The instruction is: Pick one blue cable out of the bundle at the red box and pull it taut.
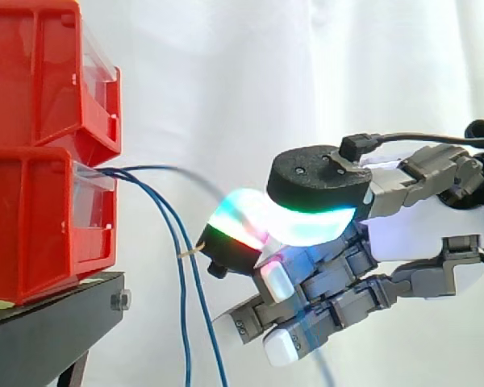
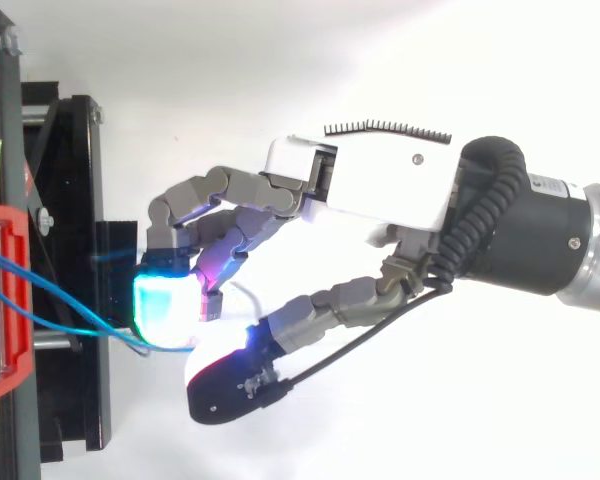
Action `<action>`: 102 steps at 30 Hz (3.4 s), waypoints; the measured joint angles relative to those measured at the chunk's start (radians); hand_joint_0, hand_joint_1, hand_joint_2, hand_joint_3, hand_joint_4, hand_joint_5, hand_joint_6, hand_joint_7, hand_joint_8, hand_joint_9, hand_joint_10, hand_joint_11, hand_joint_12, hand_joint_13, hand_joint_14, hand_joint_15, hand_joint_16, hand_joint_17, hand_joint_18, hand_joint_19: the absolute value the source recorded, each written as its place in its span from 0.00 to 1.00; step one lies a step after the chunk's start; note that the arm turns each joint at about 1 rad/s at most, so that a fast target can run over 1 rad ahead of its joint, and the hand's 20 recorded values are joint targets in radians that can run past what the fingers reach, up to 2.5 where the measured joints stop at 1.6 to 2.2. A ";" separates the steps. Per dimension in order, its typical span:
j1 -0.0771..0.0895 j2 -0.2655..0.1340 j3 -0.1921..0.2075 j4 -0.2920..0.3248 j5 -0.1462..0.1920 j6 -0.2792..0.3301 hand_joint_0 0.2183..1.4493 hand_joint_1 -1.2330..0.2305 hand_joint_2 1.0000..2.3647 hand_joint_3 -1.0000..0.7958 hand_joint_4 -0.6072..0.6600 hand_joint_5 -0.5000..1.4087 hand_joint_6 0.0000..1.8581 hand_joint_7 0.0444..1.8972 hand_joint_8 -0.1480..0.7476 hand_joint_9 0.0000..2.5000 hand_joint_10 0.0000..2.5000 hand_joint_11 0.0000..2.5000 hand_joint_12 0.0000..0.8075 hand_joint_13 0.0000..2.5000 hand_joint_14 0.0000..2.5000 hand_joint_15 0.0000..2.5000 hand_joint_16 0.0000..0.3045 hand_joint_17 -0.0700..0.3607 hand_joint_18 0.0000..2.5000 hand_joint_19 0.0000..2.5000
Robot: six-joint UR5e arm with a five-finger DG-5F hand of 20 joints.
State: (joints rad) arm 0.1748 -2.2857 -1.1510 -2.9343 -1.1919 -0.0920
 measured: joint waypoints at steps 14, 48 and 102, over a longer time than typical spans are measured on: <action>0.000 0.000 0.000 0.001 0.001 0.010 0.30 0.32 0.01 0.33 0.65 0.20 0.39 0.59 0.58 0.32 0.01 0.27 0.52 0.20 0.00 0.10 0.20 0.47 0.26 0.15; 0.023 -0.036 -0.098 0.347 0.132 -0.182 0.29 0.34 0.00 0.31 0.77 0.21 0.27 0.57 0.58 0.31 0.01 0.23 0.53 0.20 0.00 0.10 0.20 0.47 0.25 0.16; 0.066 -0.049 -0.088 0.376 0.156 -0.100 0.33 0.28 0.02 0.50 0.64 0.17 0.46 0.55 0.58 0.30 0.01 0.29 0.53 0.20 0.00 0.10 0.20 0.47 0.26 0.15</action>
State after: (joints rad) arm 0.2413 -2.3347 -1.2388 -2.5587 -1.0356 -0.1918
